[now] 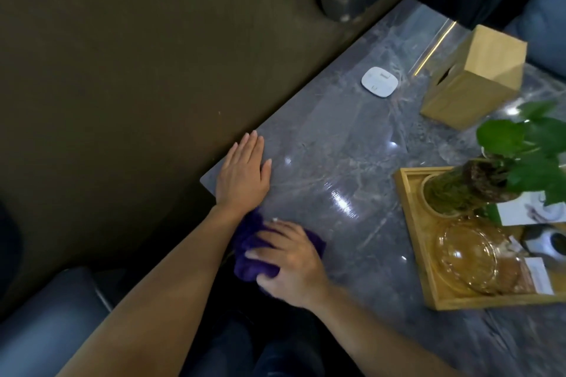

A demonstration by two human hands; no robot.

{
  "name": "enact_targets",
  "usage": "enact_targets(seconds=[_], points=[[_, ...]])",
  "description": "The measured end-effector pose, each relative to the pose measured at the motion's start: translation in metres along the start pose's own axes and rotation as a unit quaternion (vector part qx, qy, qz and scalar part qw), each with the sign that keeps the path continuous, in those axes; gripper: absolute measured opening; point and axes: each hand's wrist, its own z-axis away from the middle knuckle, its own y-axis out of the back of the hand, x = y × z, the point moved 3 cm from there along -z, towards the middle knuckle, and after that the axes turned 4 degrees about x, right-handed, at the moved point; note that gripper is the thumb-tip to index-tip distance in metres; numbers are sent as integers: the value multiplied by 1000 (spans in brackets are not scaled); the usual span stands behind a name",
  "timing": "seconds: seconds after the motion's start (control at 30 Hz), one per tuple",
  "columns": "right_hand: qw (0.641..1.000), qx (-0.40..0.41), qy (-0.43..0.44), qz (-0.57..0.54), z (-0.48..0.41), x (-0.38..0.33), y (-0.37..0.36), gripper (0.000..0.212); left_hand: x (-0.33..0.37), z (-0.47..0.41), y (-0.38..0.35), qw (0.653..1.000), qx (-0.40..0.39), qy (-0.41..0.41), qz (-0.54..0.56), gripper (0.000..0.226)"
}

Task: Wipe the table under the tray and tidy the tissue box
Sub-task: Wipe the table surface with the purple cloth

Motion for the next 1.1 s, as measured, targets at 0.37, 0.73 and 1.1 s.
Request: enact_targets(seconds=[0.37,0.73,1.1], points=[[980,-191,-13,-54,44,-33,-4,31,0,-4,10,996,-61,22,67,54],[1000,16,-15,4,69,-17,91,26,111,55,24,982,8,-93,165,53],[931,255,-191,178,197,23,227,29,251,124,-33,964,-49,-223,136,61]])
